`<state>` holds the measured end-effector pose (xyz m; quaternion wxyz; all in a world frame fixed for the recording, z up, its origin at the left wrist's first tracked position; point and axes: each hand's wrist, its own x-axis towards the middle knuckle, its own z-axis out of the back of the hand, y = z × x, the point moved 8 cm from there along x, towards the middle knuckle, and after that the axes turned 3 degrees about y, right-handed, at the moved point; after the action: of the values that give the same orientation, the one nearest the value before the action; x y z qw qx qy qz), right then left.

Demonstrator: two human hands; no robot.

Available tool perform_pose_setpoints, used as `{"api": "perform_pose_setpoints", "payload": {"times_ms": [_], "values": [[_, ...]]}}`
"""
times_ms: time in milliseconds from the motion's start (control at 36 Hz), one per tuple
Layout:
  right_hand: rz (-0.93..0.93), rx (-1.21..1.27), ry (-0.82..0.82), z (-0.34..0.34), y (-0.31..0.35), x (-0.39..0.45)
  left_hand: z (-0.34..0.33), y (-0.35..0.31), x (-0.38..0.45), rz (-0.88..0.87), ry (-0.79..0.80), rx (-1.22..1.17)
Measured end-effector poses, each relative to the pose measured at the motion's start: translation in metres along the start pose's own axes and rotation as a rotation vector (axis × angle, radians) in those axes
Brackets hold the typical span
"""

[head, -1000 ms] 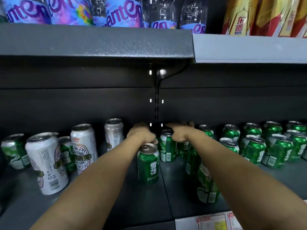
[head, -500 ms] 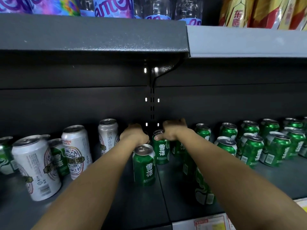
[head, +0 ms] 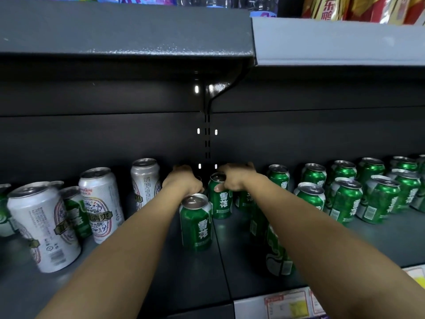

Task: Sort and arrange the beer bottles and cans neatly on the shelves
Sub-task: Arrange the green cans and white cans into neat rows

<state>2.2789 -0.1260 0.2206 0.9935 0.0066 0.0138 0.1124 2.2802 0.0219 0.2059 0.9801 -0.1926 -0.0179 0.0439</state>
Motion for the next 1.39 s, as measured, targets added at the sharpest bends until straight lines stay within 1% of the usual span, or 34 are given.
{"api": "perform_pose_setpoints", "payload": {"times_ms": [56, 139, 194, 278, 333, 417, 444, 528, 556, 694, 861, 972, 1083, 1167, 1222, 1306, 1333, 1389], "values": [[-0.004, -0.003, -0.010, 0.002, -0.001, -0.006, 0.002, -0.001, -0.004, 0.000, 0.003, -0.002], [-0.033, 0.006, -0.080, 0.011, -0.009, -0.019, 0.002, -0.005, -0.012, -0.031, -0.002, -0.018], [-0.042, 0.013, -0.148, 0.020, -0.015, -0.030, 0.005, -0.008, -0.020, -0.061, -0.059, -0.031], [-0.037, 0.034, -0.227, 0.030, -0.020, -0.044, 0.016, -0.013, -0.037, -0.097, -0.198, 0.012], [-0.029, 0.058, -0.243, 0.032, -0.019, -0.053, 0.021, -0.013, -0.050, -0.097, -0.228, -0.029], [-0.014, 0.086, -0.263, 0.034, -0.016, -0.065, 0.024, -0.010, -0.069, -0.119, -0.189, -0.092], [-0.013, 0.093, -0.271, 0.034, -0.015, -0.068, 0.022, -0.008, -0.074, -0.118, -0.136, -0.089], [-0.032, 0.110, -0.303, 0.030, -0.019, -0.077, 0.002, -0.001, -0.090, -0.089, 0.113, -0.015], [-0.044, 0.115, -0.318, 0.029, -0.022, -0.080, -0.004, 0.001, -0.094, -0.085, 0.146, -0.027], [-0.120, 0.135, -0.356, 0.027, -0.043, -0.095, -0.009, -0.004, -0.106, -0.078, 0.030, -0.152], [-0.191, 0.131, -0.408, 0.024, -0.064, -0.104, -0.021, -0.038, -0.108, -0.132, 0.026, -0.233], [-0.175, 0.225, -0.378, 0.022, -0.073, -0.113, -0.030, -0.055, -0.105, -0.158, 0.040, -0.230], [-0.088, 0.328, -0.337, 0.023, -0.077, -0.125, -0.035, -0.057, -0.099, -0.155, 0.045, -0.225], [-0.031, 0.370, -0.216, 0.018, -0.078, -0.130, -0.036, -0.056, -0.097, -0.151, 0.062, -0.232], [-0.021, 0.319, -0.183, 0.017, -0.076, -0.135, -0.038, -0.056, -0.097, -0.151, 0.066, -0.231], [-0.023, 0.165, -0.296, 0.027, -0.072, -0.148, -0.040, -0.054, -0.100, -0.155, 0.057, -0.223], [-0.020, 0.144, -0.303, 0.028, -0.070, -0.152, -0.041, -0.054, -0.102, -0.156, 0.052, -0.224], [-0.013, 0.093, -0.223, 0.024, -0.065, -0.158, -0.041, -0.051, -0.107, -0.147, 0.039, -0.244]]}}
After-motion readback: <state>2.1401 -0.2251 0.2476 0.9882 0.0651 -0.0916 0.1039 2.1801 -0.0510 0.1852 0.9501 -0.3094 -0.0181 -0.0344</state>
